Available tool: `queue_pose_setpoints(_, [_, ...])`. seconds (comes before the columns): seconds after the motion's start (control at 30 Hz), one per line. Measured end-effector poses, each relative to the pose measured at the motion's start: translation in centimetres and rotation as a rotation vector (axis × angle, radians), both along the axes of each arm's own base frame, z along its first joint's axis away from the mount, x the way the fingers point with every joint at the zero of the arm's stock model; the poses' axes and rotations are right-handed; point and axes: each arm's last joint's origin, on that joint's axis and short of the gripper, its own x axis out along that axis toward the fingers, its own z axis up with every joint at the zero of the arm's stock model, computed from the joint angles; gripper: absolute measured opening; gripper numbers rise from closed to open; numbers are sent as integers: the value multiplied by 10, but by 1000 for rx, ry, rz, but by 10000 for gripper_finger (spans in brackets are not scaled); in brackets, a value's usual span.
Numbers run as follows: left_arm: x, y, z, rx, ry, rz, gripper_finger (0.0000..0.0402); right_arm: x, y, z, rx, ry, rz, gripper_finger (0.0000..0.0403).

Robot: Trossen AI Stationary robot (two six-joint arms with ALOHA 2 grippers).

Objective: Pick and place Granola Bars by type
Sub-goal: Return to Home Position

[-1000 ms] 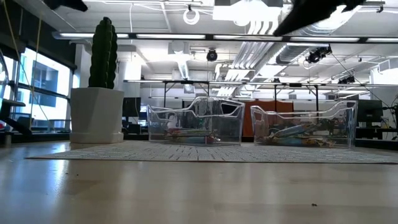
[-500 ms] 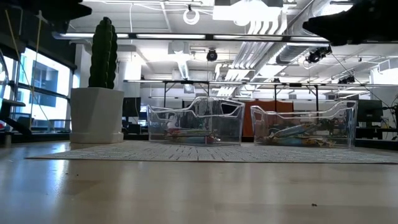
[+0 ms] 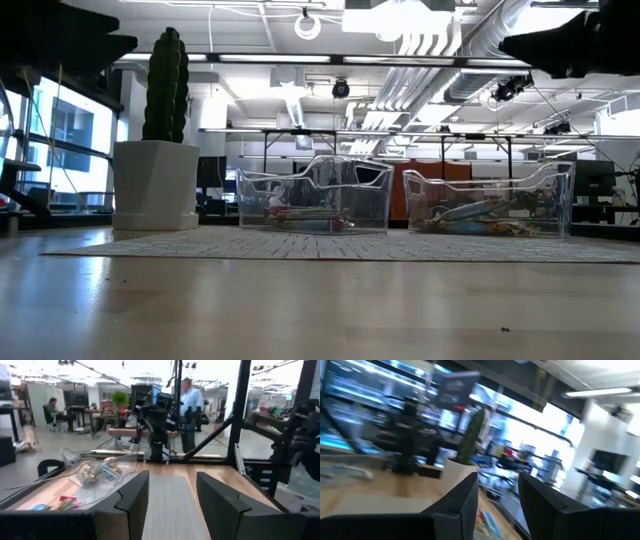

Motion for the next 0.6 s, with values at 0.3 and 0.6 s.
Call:
queue_pose_setpoints(0.3, [3, -3, -12, 57, 25, -25, 158, -1, -4, -2, 70, 16, -155, 124])
queue_pose_setpoints(0.6, [4, -4, -19, 161, 102, -11, 158, -1, -4, -2, 62, 16, -128, 124])
